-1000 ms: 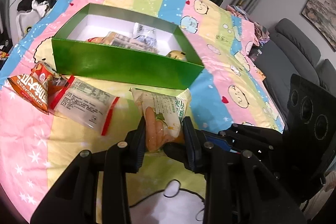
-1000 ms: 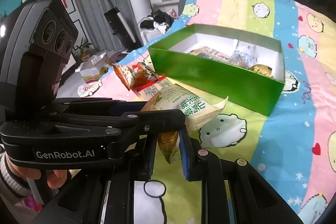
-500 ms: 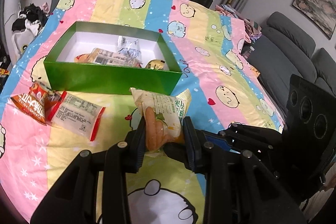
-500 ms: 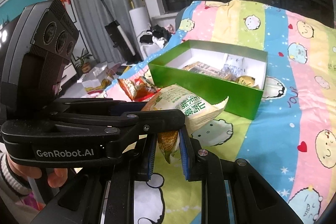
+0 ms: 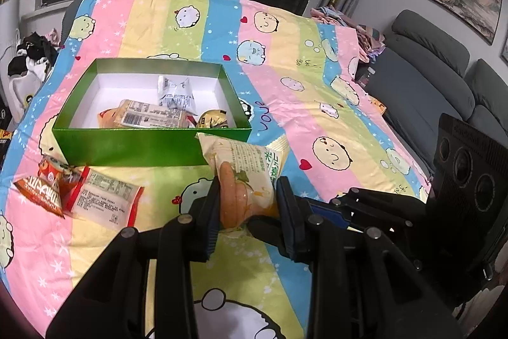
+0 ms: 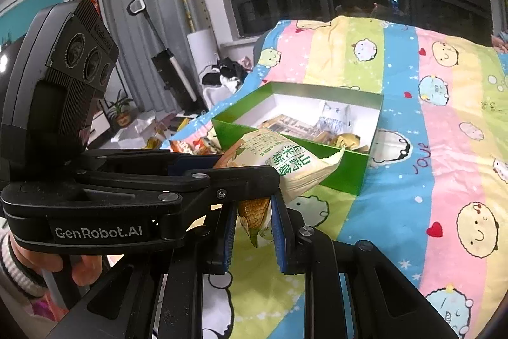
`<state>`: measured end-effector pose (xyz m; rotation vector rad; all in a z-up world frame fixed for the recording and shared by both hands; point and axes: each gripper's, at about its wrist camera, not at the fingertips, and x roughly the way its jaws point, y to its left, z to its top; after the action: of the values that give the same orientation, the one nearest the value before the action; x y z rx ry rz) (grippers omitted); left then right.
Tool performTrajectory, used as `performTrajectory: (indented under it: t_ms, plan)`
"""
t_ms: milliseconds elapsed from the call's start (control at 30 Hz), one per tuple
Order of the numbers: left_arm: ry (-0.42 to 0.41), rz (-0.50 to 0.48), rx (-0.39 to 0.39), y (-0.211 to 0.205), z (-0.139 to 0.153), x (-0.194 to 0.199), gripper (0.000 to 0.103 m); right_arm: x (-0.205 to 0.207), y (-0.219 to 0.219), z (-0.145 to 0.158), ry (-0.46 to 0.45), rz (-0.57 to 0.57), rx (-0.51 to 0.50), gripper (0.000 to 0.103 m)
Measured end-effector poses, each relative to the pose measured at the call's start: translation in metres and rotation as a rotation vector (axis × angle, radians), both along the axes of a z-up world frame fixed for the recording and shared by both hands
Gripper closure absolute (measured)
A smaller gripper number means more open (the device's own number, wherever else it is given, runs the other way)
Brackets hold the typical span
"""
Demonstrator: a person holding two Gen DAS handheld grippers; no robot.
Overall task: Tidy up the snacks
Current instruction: 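Lift the corn snack bag and carry it over the green box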
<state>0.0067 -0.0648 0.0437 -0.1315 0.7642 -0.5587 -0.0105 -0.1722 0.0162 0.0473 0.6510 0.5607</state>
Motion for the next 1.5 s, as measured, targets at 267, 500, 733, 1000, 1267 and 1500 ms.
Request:
performTrajectory:
  t_ms: [267, 500, 733, 1000, 1267, 1500]
  plan:
    - [-0.009, -0.013, -0.002, -0.008, 0.002, 0.005, 0.072, 0.003, -0.008, 0.002, -0.010, -0.024, 0.007, 0.080]
    - [-0.019, -0.014, -0.003, -0.008, 0.004, 0.010, 0.072, 0.007, -0.009, 0.003, -0.019, -0.033, 0.009, 0.080]
    - [-0.024, -0.011, -0.003, -0.006, 0.005, 0.017, 0.072, 0.012, -0.009, 0.005, -0.022, -0.033, 0.009, 0.080]
    - [-0.035, -0.007, -0.001, -0.002, 0.005, 0.032, 0.072, 0.026, -0.005, 0.006, -0.027, -0.034, 0.002, 0.080]
    - [-0.058, -0.004, 0.000, 0.001, 0.011, 0.051, 0.072, 0.049, -0.002, 0.011, -0.046, -0.040, -0.008, 0.080]
    - [-0.077, 0.000, 0.006, 0.004, 0.016, 0.070, 0.072, 0.071, 0.001, 0.014, -0.059, -0.046, -0.002, 0.080]
